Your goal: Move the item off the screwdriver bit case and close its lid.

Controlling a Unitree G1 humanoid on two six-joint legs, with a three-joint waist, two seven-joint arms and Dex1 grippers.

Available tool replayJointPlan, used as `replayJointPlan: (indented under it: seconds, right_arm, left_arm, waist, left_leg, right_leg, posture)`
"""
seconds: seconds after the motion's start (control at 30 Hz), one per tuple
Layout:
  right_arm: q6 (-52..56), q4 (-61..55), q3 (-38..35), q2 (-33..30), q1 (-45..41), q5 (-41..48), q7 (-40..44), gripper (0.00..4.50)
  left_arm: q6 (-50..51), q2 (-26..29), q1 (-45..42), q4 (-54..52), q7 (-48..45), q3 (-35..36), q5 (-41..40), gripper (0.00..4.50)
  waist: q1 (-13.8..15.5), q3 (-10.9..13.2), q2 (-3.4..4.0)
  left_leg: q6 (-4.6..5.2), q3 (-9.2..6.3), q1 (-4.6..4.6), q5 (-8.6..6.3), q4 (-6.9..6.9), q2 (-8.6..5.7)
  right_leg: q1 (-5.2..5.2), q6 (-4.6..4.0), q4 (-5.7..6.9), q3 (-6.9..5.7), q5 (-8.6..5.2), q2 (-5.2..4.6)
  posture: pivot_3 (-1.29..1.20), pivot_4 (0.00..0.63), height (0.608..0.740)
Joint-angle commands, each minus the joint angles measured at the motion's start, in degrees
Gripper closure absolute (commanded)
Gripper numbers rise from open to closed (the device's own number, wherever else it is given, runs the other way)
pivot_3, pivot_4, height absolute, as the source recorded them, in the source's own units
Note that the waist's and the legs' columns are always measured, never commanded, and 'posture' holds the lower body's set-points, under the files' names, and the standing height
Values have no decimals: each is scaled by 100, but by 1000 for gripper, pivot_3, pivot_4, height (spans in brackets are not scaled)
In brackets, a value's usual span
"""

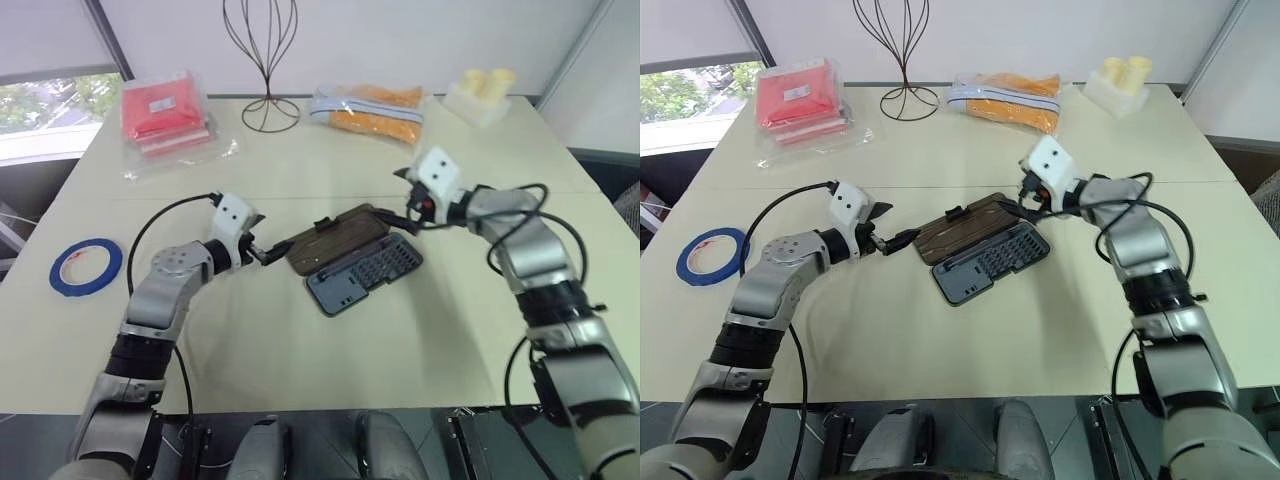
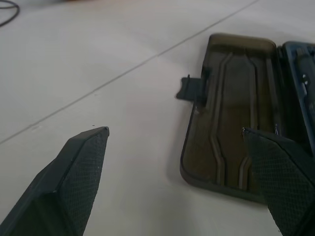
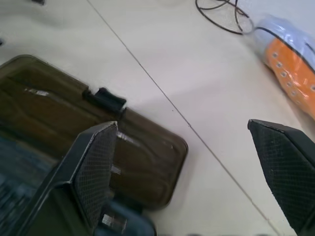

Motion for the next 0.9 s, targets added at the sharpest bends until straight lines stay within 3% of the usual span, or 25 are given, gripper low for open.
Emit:
replayJointPlan:
  seconds: [0.03,0.27,0.4,0.7,0.83,0.9]
  right_arm:
    - [483,1194,-92,425,-893,-266,-600,36]
    - [682,2598,189,777,-1444,-842,-971,36]
    - [890,2775,242,887,-1441,-927,-855,36]
    - [1506,2915,239,1015,-1399,-975,-894,36]
    - [1618,2827,277,1030,-1304,-988,-870,1841]
    - [1665,2744,295,1039,-1245,-991,-860,2975]
  left_arm:
    - [-220,52,-20,-142,-40,-1,97,0]
    - [-147,76,158,-385,69,126,93,0]
    - [-96,133,233,-504,144,215,81,0]
    - [-32,136,272,-613,260,209,100,0]
    - [-26,132,229,-590,279,203,106,0]
    - [-42,137,205,-564,281,204,112,0]
  waist:
    - [4,0,0]
    - [32,0,1]
    - [-63,-1,2]
    - [-140,-3,4]
    - [-128,-4,5]
    - [-122,-4,5]
  left_leg:
    - [-1,0,1,0,0,0]
    - [-3,-10,-16,2,-6,-6]
    - [-23,-5,-85,13,8,-8]
    - [-33,-10,-78,19,7,-5]
    - [-33,-10,-78,19,8,-6]
    - [-33,-10,-78,19,9,-7]
  right_leg:
    - [0,0,2,0,0,0]
    - [-12,0,2,-4,0,-5]
    - [-94,6,44,-1,5,-7]
    - [-108,6,82,-3,5,-6]
    - [-107,6,83,-3,5,-6]
    - [-106,6,83,-3,5,-6]
  posture:
    - [0,150,740]
    - [0,150,740]
    - [0,150,740]
    - [0,150,740]
    - [0,150,740]
    - [0,150,740]
